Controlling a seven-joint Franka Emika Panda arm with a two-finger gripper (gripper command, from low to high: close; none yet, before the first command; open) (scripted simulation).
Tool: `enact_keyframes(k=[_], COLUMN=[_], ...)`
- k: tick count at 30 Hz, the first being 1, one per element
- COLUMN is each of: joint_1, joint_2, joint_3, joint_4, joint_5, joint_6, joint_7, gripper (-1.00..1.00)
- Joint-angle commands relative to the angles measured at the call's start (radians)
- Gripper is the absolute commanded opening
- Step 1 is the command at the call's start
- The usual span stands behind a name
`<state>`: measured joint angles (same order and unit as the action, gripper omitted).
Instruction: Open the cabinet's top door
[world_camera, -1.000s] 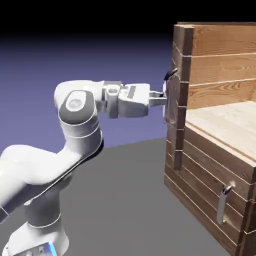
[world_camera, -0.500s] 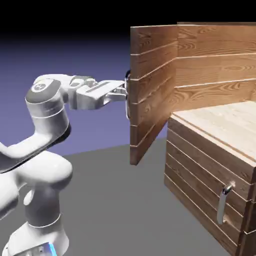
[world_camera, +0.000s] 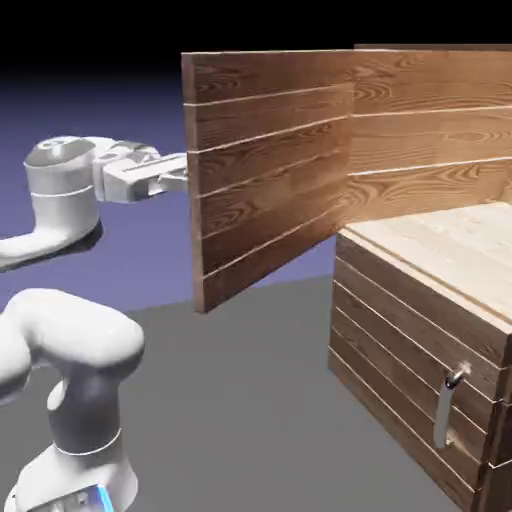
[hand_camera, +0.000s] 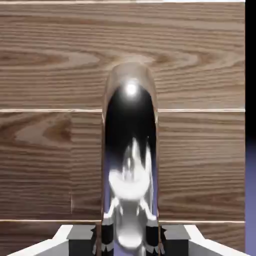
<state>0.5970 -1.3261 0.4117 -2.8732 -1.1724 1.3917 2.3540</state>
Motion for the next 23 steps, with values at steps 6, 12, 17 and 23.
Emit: enact_keyframes(k=[6,12,17,23], joint_1=[-0.144,-0.353,-0.534,-0.707], joint_2=[0.214,0.401,0.509,0.568], joint_3=[0.218,0.428,0.585,0.726], joint_4=[0.175,0.390,0.556,0.693], joint_5=[0.191,0.327,0.395,0.439], joint_6=[-0.150,-0.309,-0.425,-0.512], joint_7=[0.096,0.172,0.216,0.236], gripper=[-1.00,-1.00,-1.00,1.00])
